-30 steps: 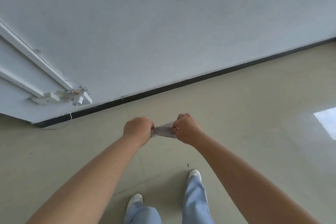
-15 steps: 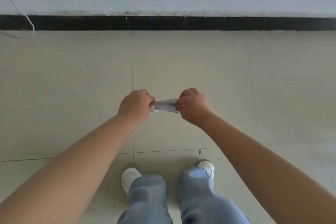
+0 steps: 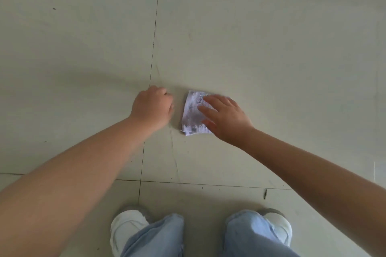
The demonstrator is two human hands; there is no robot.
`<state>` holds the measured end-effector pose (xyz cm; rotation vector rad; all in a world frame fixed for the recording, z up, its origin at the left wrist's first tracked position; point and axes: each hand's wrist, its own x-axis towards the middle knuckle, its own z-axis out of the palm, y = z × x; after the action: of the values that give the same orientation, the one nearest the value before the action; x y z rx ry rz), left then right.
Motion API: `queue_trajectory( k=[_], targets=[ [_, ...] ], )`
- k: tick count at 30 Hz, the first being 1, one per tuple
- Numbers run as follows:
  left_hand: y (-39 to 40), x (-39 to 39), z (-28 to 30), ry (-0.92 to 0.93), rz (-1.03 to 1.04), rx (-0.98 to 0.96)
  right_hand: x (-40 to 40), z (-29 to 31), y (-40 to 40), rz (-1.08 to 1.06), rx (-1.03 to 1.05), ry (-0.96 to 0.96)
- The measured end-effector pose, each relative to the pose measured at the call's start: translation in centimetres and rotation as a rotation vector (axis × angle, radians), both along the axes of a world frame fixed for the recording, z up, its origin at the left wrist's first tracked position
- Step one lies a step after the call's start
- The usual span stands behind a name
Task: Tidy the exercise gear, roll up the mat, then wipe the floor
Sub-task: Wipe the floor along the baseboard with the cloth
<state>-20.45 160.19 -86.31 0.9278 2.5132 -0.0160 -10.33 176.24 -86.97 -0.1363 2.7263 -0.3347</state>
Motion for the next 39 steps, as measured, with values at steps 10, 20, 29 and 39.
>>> queue_trajectory(
  k=[10, 20, 29, 39],
  targets=[
    [-6.5, 4.4, -3.4, -0.016, 0.141, -0.072, 6.4, -3.7, -3.7, 0.186, 0.006, -0.094],
    [-9.7, 5.4, -2.3, -0.006, 0.226, -0.049, 1.7, -4.2, -4.9, 0.294, 0.064, 0.100],
    [-11.4, 3.5, -1.5, 0.019, 0.312, -0.045, -0.2, -3.6, -8.3, 0.015, -0.008, -0.026],
    [-7.7, 2.1, -4.2, -0.064, 0.396, 0.026, 3.4, -2.9, 1.8, -0.567, 0.092, -0.169]
  ],
)
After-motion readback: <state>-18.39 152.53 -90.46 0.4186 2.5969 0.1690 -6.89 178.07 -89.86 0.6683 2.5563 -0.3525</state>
